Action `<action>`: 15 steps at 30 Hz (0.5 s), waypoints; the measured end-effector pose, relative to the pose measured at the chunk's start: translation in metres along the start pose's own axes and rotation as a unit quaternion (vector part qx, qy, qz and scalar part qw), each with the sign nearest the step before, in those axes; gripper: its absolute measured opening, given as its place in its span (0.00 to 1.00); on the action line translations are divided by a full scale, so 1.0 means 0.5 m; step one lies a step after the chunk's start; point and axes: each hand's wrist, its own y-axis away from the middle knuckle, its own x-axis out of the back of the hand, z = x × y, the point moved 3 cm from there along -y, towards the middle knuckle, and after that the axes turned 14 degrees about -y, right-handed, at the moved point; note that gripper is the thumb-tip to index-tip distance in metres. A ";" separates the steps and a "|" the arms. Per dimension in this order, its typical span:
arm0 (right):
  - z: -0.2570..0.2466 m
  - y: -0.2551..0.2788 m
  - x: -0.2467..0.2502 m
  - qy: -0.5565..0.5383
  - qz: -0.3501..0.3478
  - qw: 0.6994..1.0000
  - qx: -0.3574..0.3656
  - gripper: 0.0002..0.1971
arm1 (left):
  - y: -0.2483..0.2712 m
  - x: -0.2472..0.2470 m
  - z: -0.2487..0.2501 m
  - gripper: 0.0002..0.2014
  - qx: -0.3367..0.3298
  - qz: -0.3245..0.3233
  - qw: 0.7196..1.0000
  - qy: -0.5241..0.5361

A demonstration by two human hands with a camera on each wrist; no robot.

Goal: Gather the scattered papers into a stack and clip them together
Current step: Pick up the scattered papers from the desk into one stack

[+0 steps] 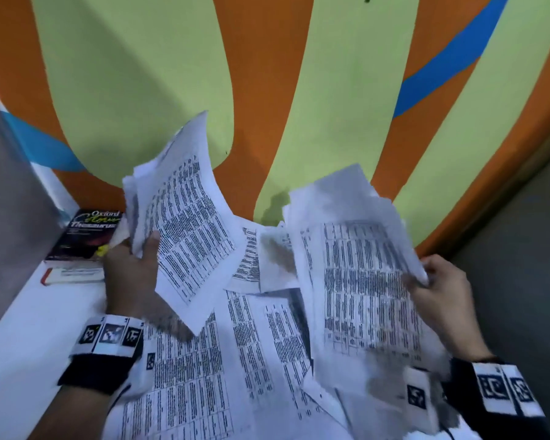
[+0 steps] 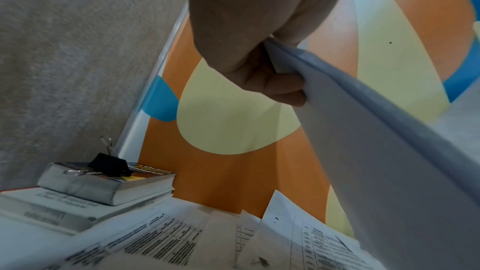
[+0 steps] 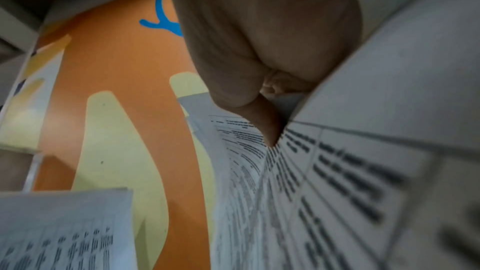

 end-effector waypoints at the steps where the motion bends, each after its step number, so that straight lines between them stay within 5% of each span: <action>1: -0.004 -0.005 0.017 -0.016 0.010 1.000 0.003 0.09 | 0.002 -0.003 0.000 0.19 0.002 -0.007 1.000 0.000; 7: -0.018 -0.015 0.128 -0.216 0.039 0.976 -0.006 0.06 | 0.008 -0.028 0.017 0.11 -0.005 -0.039 0.999 0.021; 11: -0.041 -0.030 0.190 -0.346 0.062 0.935 -0.053 0.09 | 0.012 -0.064 0.024 0.16 0.005 -0.100 0.994 0.038; 15: -0.001 -0.057 0.171 -0.531 0.030 0.837 -0.126 0.09 | 0.037 -0.111 0.058 0.10 0.011 -0.158 0.984 0.078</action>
